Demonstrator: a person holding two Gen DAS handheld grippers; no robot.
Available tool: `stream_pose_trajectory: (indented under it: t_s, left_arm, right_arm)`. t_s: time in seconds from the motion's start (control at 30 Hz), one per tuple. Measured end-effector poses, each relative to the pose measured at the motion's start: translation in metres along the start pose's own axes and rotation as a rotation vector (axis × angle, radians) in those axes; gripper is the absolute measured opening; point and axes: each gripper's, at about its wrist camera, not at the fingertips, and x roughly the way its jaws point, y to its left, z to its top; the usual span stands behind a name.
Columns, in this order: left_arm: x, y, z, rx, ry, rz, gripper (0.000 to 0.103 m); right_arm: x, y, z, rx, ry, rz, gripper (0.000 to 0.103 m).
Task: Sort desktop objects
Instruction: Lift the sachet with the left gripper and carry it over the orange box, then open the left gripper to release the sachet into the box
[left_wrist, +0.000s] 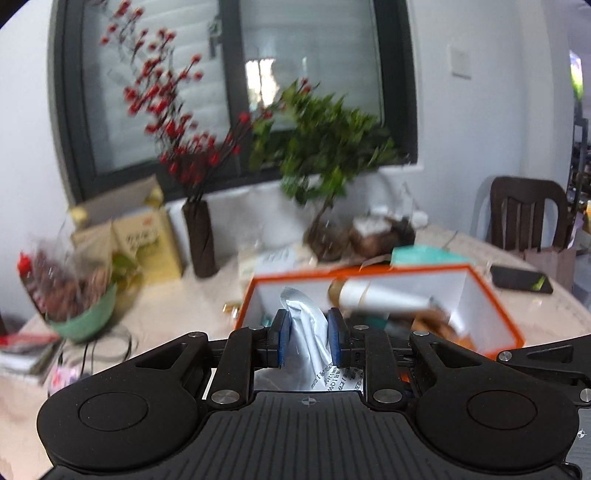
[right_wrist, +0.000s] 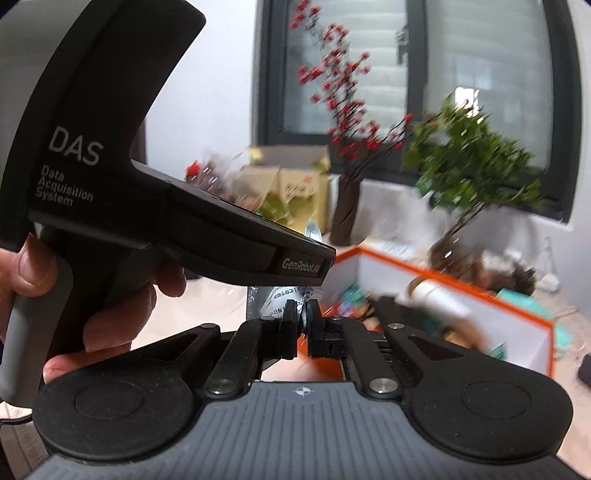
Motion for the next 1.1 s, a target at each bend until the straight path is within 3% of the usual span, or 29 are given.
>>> stream_pose_trajectory:
  t_s: [0.33,0.67,0.73,0.8,0.87,1.0,1.1]
  left_arm:
    - [0.054,-0.031,0.052,0.027,-0.017,-0.054,0.018]
    - [0.141,-0.045,0.038,0.010,0.085,-0.088,0.019]
    - [0.152,-0.044,0.032,0.005,0.101,-0.086,0.019]
    - [0.161,-0.042,0.028,-0.008,0.114,-0.089,0.020]
    - [0.166,-0.039,0.023,-0.013,0.112,-0.080,0.021]
    - [0.173,-0.035,0.017,-0.031,0.129,-0.056,0.029]
    - [0.174,-0.033,0.015,-0.032,0.118,-0.015,0.047]
  right_arm:
    - [0.024,-0.066,0.021,0.061,-0.026,-0.082,0.006]
    - [0.081,-0.106,-0.010,0.118,0.053,-0.136,0.008]
    - [0.086,-0.110,-0.016,0.123,0.043,-0.144,0.014]
    - [0.089,-0.114,-0.021,0.132,0.030,-0.160,0.031]
    - [0.091,-0.115,-0.025,0.134,0.015,-0.172,0.070]
    - [0.091,-0.115,-0.027,0.116,-0.007,-0.200,0.070]
    - [0.089,-0.115,-0.026,0.120,-0.027,-0.209,0.073]
